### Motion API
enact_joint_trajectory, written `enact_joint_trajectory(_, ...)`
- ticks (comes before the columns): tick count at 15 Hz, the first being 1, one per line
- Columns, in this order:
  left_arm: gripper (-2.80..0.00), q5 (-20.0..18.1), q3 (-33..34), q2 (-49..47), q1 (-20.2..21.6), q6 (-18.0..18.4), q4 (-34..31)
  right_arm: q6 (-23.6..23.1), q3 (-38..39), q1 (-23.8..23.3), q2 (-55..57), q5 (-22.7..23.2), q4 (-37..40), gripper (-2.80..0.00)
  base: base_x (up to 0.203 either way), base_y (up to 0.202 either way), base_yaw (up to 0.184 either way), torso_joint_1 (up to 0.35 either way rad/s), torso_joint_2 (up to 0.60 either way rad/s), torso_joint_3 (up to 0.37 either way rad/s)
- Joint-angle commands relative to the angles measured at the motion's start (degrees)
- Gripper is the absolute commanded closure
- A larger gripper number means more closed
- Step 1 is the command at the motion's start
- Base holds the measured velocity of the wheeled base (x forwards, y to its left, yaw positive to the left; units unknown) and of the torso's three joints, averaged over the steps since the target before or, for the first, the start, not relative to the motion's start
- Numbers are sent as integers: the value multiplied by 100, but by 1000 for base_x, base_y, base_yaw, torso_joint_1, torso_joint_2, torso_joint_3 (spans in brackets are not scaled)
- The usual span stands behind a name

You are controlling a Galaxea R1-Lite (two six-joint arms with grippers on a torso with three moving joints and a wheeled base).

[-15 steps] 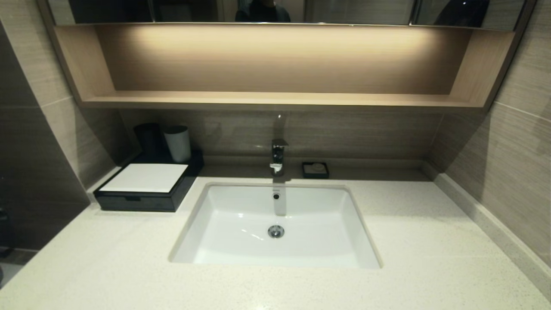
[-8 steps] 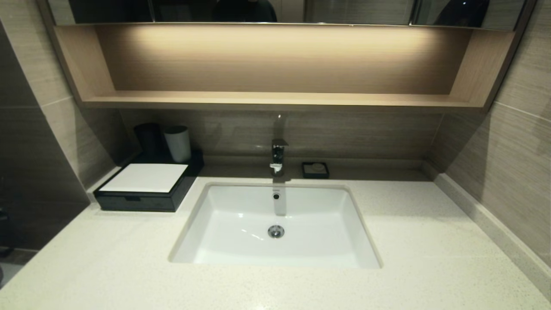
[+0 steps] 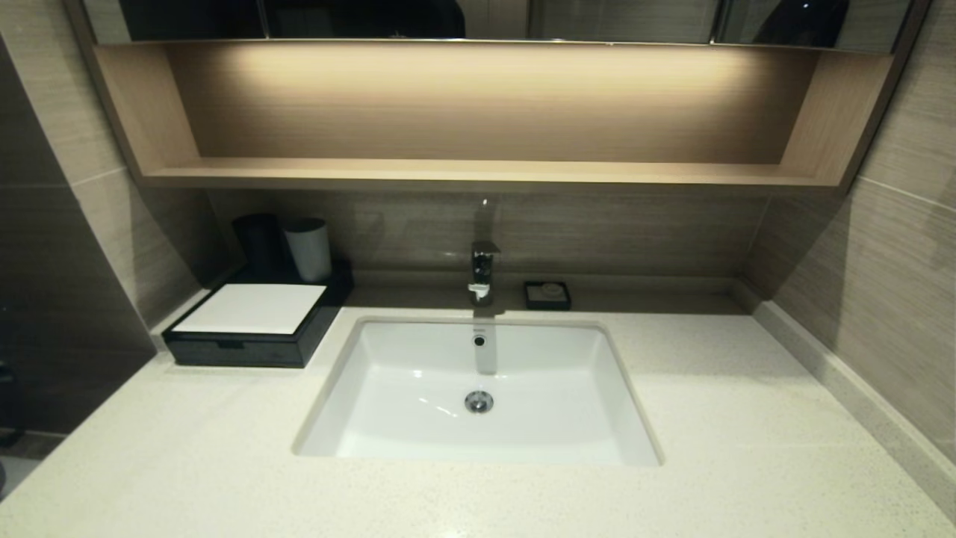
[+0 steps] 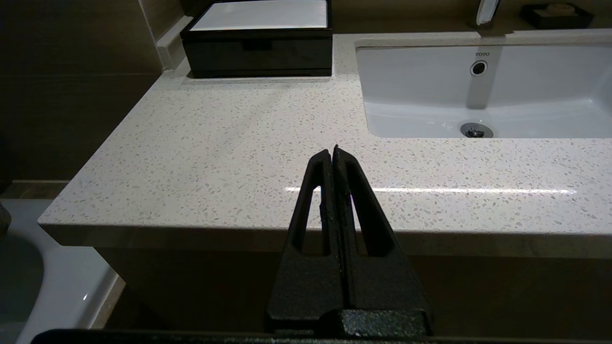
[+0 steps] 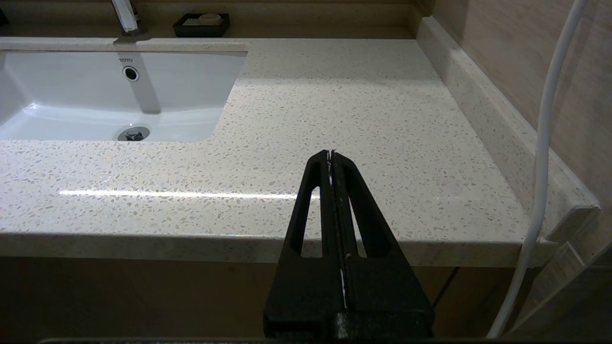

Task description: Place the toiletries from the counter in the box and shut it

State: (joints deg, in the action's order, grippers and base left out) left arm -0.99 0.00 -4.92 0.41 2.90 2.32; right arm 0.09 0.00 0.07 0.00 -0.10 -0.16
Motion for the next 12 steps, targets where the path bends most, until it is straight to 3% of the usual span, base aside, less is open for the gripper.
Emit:
enact_joint_trajectory(1,0,2,114,0,2,0,6,0,9,1,-9,1,-2,0,0,0,0,0,0,0)
enact_joint_trajectory(6,0,49,114,486,-2,49,-27,-9,1,1,-9,1,-2,0,0,0,0,0,0,0)
enact_joint_trajectory(12,0,108,114,484,-6,-140,-3,-17,9,1,-9,1,-2,0,0,0,0,0,0,0)
